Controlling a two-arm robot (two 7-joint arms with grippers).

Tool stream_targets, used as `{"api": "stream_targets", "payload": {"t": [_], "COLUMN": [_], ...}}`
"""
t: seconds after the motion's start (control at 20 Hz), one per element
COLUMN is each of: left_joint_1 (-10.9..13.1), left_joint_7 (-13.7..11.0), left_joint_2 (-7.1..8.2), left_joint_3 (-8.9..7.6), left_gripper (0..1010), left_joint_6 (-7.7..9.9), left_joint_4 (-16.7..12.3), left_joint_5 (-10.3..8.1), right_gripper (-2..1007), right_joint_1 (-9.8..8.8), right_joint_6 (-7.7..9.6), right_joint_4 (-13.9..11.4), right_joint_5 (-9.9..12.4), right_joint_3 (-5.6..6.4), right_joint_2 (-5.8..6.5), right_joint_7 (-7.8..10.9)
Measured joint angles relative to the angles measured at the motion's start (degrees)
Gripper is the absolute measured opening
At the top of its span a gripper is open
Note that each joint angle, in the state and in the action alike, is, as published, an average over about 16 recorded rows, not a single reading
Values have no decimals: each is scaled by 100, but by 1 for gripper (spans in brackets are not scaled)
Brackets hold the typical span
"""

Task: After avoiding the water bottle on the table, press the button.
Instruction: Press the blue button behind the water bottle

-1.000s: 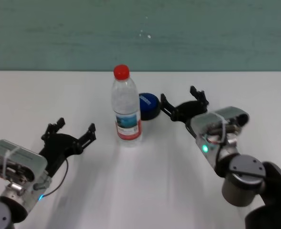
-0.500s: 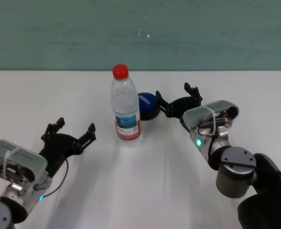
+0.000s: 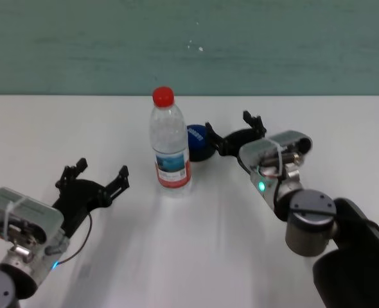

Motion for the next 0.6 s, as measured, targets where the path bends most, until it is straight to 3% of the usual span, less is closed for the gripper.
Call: {"api": "stream_targets", "payload": {"t": [0.6], "left_joint_1": [0], "left_joint_7": [0], "left_joint_2": [0], "left_joint_3": [0], "left_gripper": [1005], "left_joint_6": [0], "left_joint_4": [0], "left_joint_5": [0], "right_gripper": [1003], "right_joint_1": [336], "right_joint_6": [-39], "right_joint_4": [433], "right_joint_5": [-106], "right_joint_3": [-189], "right_joint_2": [-76], "right_joint_7": [118]}}
